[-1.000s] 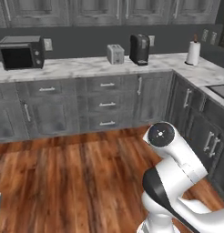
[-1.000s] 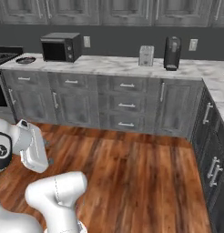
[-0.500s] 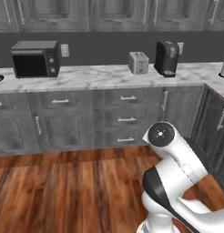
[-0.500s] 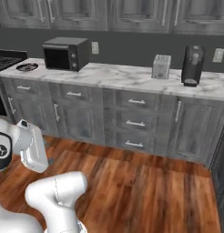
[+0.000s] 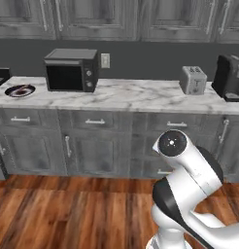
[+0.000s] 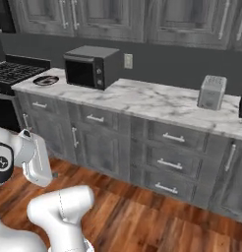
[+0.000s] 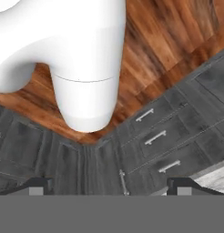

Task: Place the cold items (tomato and lemon wedge) from the fridge in one tupperware on the dining counter. Place the warm items (hot dog and kebab skewer) in the stove area in another tupperware.

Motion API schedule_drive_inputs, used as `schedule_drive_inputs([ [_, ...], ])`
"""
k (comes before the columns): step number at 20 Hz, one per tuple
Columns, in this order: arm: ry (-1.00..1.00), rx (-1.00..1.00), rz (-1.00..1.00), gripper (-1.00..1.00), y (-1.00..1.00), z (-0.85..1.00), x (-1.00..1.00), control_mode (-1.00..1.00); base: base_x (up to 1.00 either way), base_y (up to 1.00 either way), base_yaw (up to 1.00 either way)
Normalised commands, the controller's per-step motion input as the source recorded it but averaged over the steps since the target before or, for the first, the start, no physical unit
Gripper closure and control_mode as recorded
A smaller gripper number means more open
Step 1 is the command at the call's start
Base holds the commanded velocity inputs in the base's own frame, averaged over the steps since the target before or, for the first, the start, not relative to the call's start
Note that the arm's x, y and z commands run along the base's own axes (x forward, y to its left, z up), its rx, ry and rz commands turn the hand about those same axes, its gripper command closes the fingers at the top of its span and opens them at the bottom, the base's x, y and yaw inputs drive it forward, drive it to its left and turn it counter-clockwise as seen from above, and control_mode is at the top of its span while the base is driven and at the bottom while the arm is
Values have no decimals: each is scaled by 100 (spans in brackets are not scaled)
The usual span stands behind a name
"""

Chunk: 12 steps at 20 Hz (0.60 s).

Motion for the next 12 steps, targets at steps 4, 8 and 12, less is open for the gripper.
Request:
schedule_drive_inputs([
  [4, 0, 0, 0, -100, 0, 0, 0, 100, 100, 40, 39],
  [8, 0, 0, 0, -100, 0, 0, 0, 100, 100, 43, 31],
  [12, 0, 0, 0, -100, 0, 0, 0, 100, 100, 53, 14],
])
